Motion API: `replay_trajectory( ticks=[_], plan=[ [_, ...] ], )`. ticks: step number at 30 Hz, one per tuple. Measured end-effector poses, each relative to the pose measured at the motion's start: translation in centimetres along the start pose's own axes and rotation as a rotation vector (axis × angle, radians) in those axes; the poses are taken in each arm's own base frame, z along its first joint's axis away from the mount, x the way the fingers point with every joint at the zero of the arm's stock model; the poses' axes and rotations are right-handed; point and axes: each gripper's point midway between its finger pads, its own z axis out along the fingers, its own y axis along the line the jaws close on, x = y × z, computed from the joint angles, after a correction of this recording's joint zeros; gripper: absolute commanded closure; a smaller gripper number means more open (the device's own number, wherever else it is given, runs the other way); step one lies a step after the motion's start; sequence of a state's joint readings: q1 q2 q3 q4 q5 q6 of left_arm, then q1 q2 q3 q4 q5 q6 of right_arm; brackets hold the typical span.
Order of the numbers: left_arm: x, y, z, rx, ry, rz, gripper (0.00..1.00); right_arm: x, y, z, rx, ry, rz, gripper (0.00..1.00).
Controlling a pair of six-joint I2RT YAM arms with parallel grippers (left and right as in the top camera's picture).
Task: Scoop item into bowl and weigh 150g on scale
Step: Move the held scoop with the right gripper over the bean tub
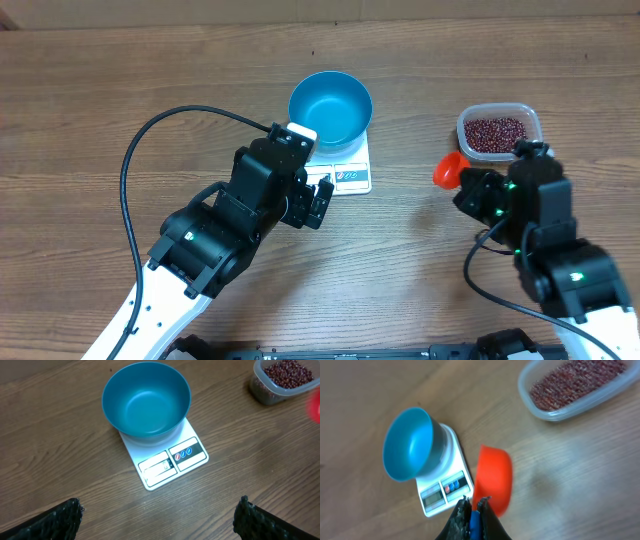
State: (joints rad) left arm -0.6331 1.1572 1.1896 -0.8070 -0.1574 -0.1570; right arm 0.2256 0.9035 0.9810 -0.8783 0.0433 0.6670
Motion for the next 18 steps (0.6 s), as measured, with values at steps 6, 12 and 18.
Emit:
replay_trajectory(
  ticks=[6, 12, 18],
  plan=[
    [0.0, 0.0, 0.0, 0.0, 0.0, 0.0, 0.0, -2.2, 0.6, -1.9, 0.067, 0.035, -0.05, 0.96],
    [0.0, 0.0, 0.0, 0.0, -0.001, 0.0, 0.01, -4.8, 0.4, -0.4, 0.178, 0.112, -0.137, 0.96],
    [0.0, 0.0, 0.0, 0.0, 0.0, 0.0, 0.0, -8.3, -1.5, 3.8, 0.277, 0.19, -0.227, 0.96]
  ],
)
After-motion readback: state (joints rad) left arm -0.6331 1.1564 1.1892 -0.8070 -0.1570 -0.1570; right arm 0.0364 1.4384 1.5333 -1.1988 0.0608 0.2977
